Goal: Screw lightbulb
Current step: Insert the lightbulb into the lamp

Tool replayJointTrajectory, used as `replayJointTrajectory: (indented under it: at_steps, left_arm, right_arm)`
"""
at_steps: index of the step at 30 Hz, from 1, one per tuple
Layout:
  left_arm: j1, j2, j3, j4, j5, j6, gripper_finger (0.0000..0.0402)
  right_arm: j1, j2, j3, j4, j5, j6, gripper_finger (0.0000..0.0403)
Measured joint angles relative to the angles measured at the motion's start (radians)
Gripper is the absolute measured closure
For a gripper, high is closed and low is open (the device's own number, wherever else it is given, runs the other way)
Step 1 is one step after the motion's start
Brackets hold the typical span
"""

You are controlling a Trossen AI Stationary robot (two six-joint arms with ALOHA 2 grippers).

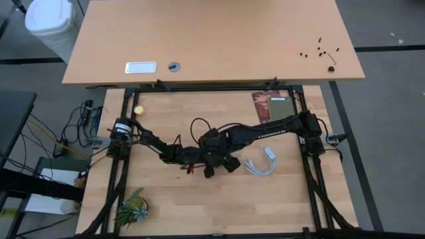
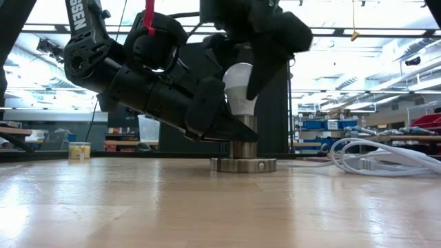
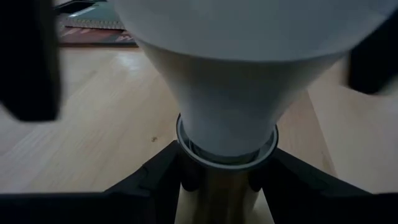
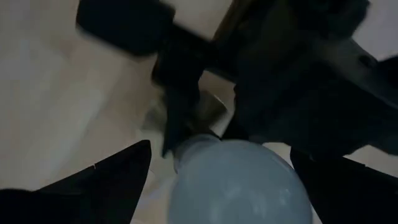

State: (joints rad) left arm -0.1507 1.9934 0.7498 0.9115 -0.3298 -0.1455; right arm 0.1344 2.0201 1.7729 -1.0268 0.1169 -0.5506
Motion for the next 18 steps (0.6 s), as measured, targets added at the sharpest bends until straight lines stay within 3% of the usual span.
replayJointTrajectory:
  at_steps: [7,18]
  left_arm:
    - [-0.002,0.000,0.000,0.000,0.006,0.010,0.0208]
    - [-0.002,0.000,0.000,-0.001,0.005,0.010,0.0208]
  right_arm:
    - [0.012,0.000,0.000,-0.004,0.053,-0.282,0.0016]
    - [0.005,0.003,-0.013,0.002,0.020,-0.212,0.0085]
